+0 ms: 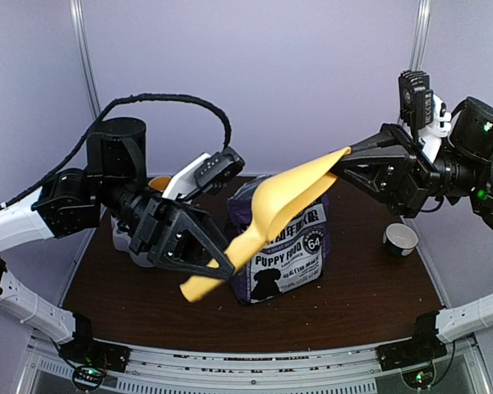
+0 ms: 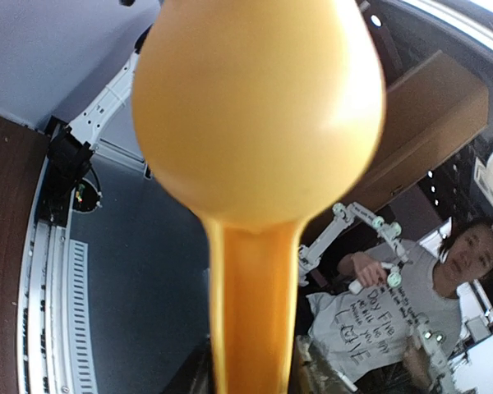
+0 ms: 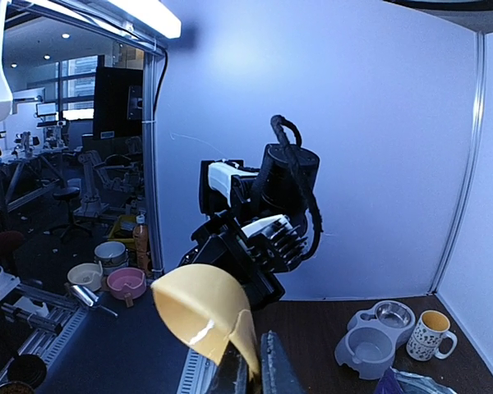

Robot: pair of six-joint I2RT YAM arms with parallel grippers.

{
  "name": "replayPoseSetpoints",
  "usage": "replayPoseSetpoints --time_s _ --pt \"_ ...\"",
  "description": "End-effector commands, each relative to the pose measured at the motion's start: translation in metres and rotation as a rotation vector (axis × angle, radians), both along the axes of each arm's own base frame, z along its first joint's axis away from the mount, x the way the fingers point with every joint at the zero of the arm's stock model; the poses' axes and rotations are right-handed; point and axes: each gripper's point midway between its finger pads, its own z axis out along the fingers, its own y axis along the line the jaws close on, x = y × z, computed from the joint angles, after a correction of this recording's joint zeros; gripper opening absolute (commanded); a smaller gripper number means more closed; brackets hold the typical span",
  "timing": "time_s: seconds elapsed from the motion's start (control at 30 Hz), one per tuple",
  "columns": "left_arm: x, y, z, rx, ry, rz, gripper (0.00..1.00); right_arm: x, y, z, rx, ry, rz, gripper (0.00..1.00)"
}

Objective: Serve the pet food
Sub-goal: Pass from the left arm to the right

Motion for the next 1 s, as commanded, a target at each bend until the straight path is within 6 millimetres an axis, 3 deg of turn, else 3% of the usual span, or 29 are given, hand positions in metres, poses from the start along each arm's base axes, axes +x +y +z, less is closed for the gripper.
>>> replayPoseSetpoints --time_s 0.0,0.2,0.27,0.37,0.43,0.53,0.7,0.8,0.97 --pt "-0.002 0.002 0.017 -0.075 -0.037 0.001 0.40 -0.002 -0.008 0.011 0.053 -0.011 -0.013 0.00" --pt "0.004 0.003 0.022 -0.101 -0.068 0.051 0.65 0.002 -0.009 0.004 0.057 0.028 -0.034 0.00" --pt "0.009 0.004 0.024 -0.111 -0.087 0.088 0.77 0.008 -0.011 0.002 0.055 0.053 -0.073 0.00" --pt "0.033 0.009 0.023 -0.100 -0.179 0.247 0.86 0.022 -0.014 -0.003 0.045 0.119 -0.151 0.00" --pt "0.060 0.017 0.017 -0.077 -0.280 0.413 0.91 0.033 -0.016 -0.006 0.041 0.177 -0.210 0.00" --pt "0.095 0.037 0.026 -0.130 -0.414 0.660 0.95 0.050 -0.020 -0.016 0.039 0.284 -0.300 0.00" --pt "0.120 0.055 0.045 -0.285 -0.536 0.859 0.96 0.075 -0.032 -0.034 0.087 0.462 -0.439 0.00" --pt "0.134 0.051 0.040 -0.284 -0.579 0.923 0.97 0.090 -0.048 -0.040 0.197 0.610 -0.517 0.00" --pt "0.139 0.026 0.037 -0.285 -0.563 0.900 0.98 0.093 -0.064 -0.038 0.374 0.764 -0.488 0.00"
